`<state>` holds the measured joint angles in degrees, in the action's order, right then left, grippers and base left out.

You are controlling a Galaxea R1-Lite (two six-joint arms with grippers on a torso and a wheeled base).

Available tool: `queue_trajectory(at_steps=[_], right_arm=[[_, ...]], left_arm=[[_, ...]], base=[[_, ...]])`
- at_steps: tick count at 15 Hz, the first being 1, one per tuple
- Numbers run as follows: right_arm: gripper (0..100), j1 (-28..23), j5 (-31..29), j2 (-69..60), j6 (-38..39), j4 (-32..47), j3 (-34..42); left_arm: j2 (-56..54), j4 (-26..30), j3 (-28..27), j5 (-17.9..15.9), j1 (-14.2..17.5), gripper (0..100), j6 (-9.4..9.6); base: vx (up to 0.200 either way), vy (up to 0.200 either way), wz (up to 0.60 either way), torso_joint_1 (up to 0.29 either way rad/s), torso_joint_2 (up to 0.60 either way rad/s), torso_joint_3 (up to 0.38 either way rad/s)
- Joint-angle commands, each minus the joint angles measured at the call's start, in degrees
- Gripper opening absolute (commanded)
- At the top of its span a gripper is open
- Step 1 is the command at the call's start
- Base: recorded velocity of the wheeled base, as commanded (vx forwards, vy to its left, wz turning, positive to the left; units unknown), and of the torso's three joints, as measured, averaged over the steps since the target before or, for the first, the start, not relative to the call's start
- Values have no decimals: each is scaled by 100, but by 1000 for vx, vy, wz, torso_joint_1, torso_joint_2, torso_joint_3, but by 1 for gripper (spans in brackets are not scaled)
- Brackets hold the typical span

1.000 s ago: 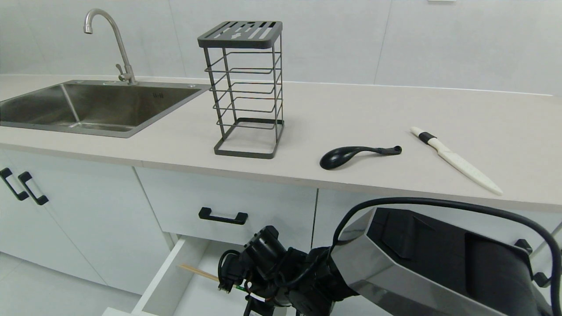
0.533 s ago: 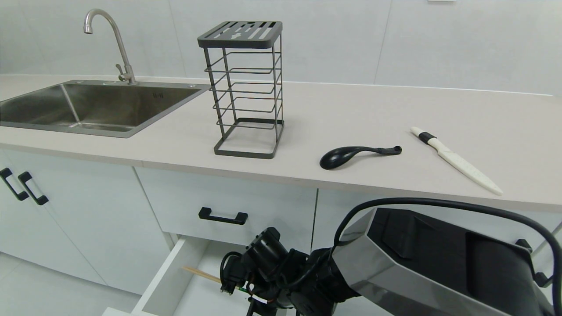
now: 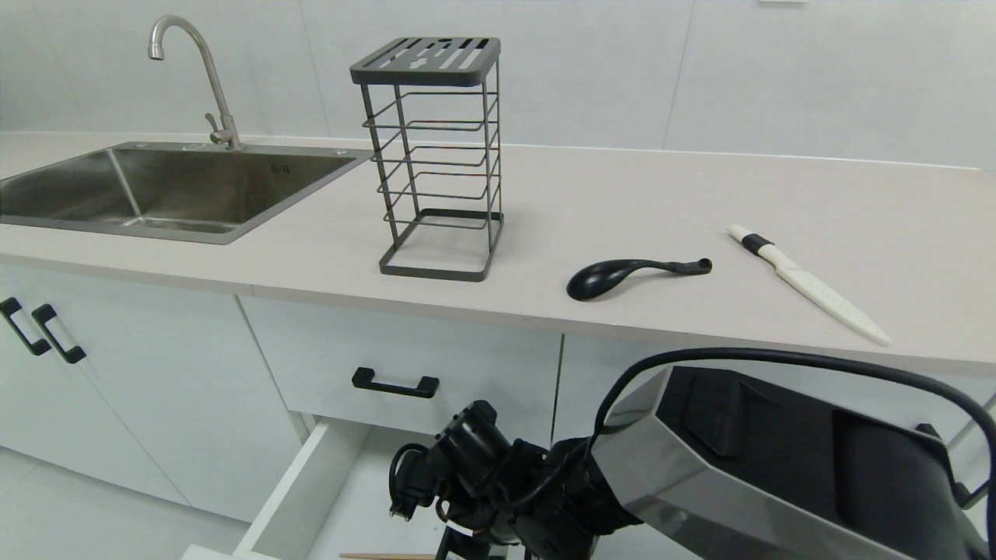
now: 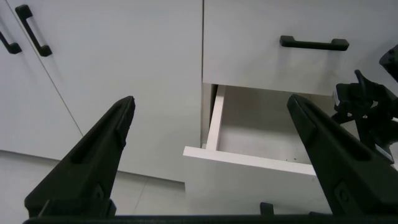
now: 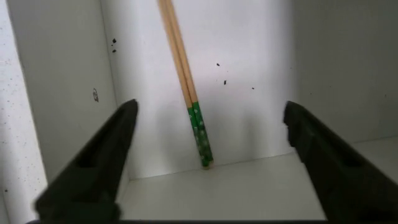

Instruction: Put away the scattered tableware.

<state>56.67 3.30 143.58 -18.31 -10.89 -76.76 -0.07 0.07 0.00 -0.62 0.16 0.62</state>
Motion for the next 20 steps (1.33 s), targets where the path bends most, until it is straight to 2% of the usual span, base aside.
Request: queue_trajectory(at_steps=[1,15,20], right_arm=[[100,45,-5,-480,-15,-10,91],[100,379,-58,-2906,64,-775,2131],[100,362,-84,-3345,56,-792,2456]], left_arm=[[7,1,0,-8,2,100,-1],[7,1,0,-8,2,100,-1],[7,1,0,1,2,100,-1]], base=[[0,0,0,0,0,0],[0,0,0,0,0,0],[0,0,0,0,0,0]])
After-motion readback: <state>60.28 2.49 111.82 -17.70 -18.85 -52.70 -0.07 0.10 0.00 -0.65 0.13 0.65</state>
